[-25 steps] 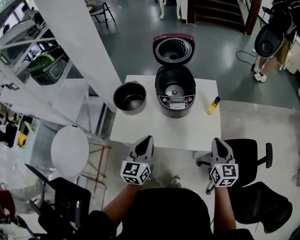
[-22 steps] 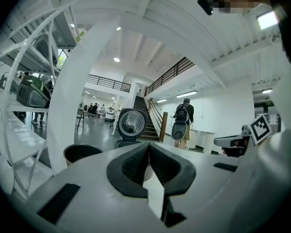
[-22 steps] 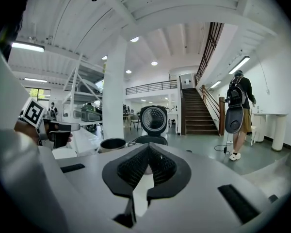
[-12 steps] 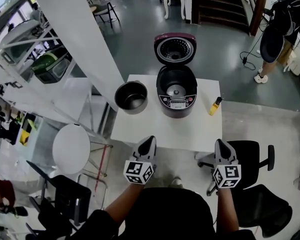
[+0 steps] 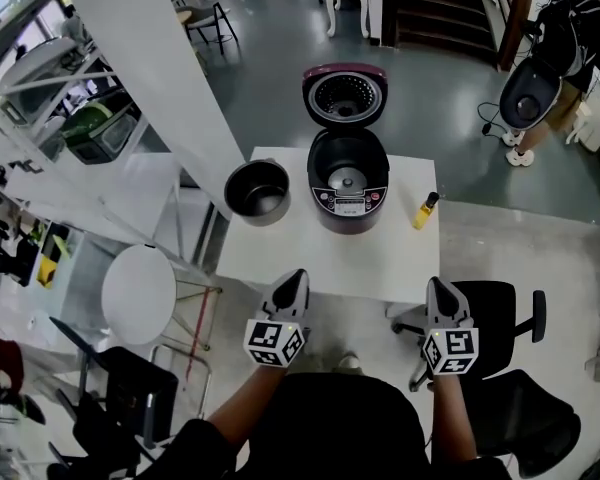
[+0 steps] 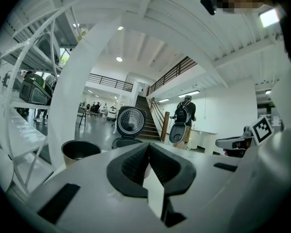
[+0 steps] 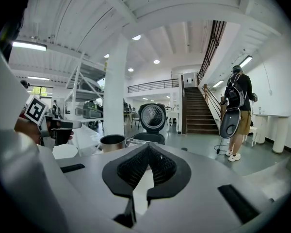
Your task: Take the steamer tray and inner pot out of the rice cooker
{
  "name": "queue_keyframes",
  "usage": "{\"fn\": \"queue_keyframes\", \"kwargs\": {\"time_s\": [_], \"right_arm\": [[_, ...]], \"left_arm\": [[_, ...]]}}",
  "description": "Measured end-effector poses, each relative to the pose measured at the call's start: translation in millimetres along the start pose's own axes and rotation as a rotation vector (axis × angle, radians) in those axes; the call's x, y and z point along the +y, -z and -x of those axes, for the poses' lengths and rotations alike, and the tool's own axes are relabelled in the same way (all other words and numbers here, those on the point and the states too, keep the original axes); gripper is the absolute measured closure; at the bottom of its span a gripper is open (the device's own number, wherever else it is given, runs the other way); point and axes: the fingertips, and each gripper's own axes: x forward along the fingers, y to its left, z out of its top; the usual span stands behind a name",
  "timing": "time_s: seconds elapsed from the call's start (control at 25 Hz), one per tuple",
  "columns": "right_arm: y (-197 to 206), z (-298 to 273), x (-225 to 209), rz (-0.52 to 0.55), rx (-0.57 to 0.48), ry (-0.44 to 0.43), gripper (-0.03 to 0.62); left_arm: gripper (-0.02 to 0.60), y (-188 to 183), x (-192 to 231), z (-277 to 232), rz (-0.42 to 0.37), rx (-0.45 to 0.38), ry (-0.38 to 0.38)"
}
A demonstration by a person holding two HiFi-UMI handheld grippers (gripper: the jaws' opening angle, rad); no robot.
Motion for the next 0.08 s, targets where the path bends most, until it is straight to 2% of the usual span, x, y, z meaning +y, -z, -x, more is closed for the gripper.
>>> {"fn": "queue_keyframes", "kwargs": {"time_s": [0.08], "right_arm": [[2.4,1.4,-1.2,-0.002,0.002,0.000,0.594]], "left_arm": [[0.577,0.1,-1.4,0.4,-0.016,0.002,-0.003]]}}
